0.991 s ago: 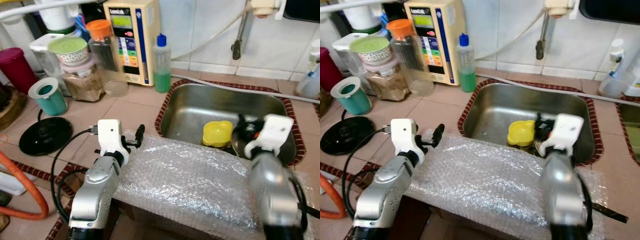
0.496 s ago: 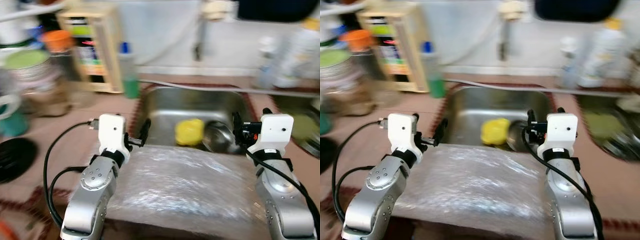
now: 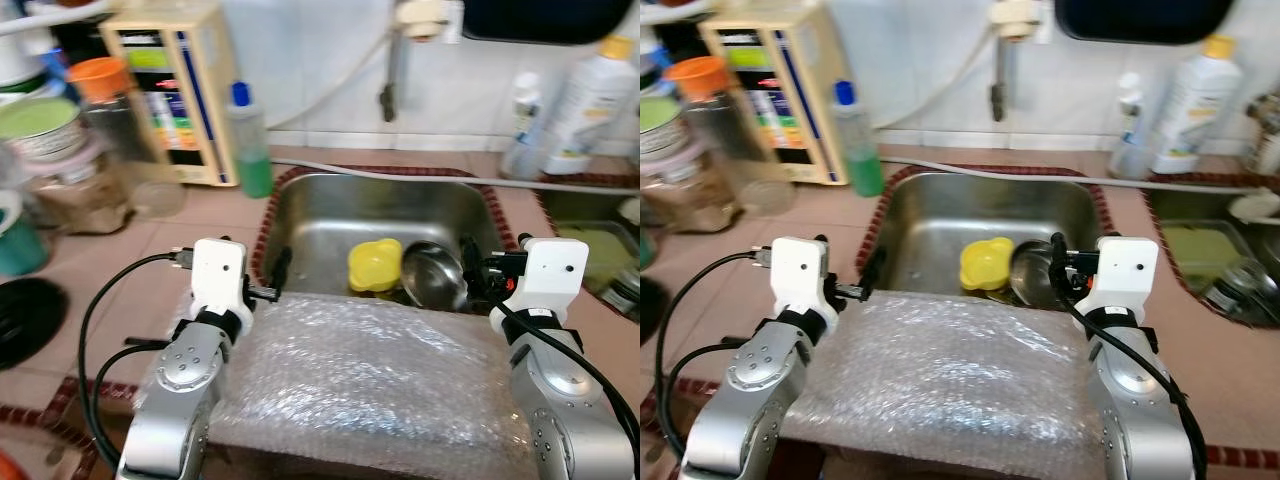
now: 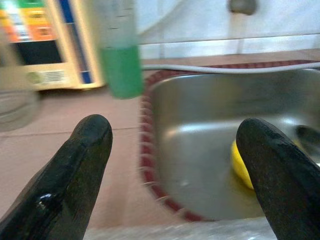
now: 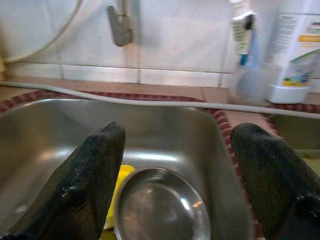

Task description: Kitchen organization

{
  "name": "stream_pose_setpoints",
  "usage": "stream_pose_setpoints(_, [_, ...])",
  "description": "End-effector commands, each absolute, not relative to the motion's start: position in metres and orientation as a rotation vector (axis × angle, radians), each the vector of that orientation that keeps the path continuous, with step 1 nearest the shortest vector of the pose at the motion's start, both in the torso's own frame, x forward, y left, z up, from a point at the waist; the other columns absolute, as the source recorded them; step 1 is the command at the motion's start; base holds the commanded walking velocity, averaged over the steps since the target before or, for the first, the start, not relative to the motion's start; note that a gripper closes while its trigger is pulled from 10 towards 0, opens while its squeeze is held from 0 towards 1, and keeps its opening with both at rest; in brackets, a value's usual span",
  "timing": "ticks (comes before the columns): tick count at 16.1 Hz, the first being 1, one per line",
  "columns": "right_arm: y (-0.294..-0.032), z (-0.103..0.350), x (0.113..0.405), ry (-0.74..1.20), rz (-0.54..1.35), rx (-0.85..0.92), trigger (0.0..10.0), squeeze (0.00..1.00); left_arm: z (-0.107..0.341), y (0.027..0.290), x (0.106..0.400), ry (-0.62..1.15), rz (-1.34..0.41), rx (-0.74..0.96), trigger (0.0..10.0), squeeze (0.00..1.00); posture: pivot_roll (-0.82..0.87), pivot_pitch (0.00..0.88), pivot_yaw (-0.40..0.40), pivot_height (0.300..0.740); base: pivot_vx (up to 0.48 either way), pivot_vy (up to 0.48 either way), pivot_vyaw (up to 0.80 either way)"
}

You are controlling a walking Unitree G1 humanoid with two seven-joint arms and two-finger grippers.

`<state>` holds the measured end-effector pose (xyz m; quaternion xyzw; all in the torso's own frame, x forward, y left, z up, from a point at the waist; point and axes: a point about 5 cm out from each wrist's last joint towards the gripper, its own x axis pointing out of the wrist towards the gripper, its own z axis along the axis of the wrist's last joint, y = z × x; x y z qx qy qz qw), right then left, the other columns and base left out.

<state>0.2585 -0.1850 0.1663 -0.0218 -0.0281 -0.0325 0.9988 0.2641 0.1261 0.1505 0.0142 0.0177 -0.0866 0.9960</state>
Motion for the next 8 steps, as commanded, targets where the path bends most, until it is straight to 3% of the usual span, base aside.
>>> stream_pose_setpoints(1, [-0.1866, 0.1709, 0.2583, -0.069, -0.078, -0.027, 10.0, 0.00, 0.1490, 0.1322, 0.2650, 0.051, -0.135, 0.032, 10.0, 0.00, -0.01, 0.000, 0.076, 0.740, 0.000, 0.000, 0.00])
stream_pose_setpoints(8, [-0.1940, 0.1672, 0.2579, -0.037, -0.105, 0.016, 10.0, 0.00, 0.1480, 0.1308, 0.2670, 0.063, -0.120, 0.046, 10.0, 0.00, -0.02, 0.000, 0.072, 0.740, 0.000, 0.000, 0.00])
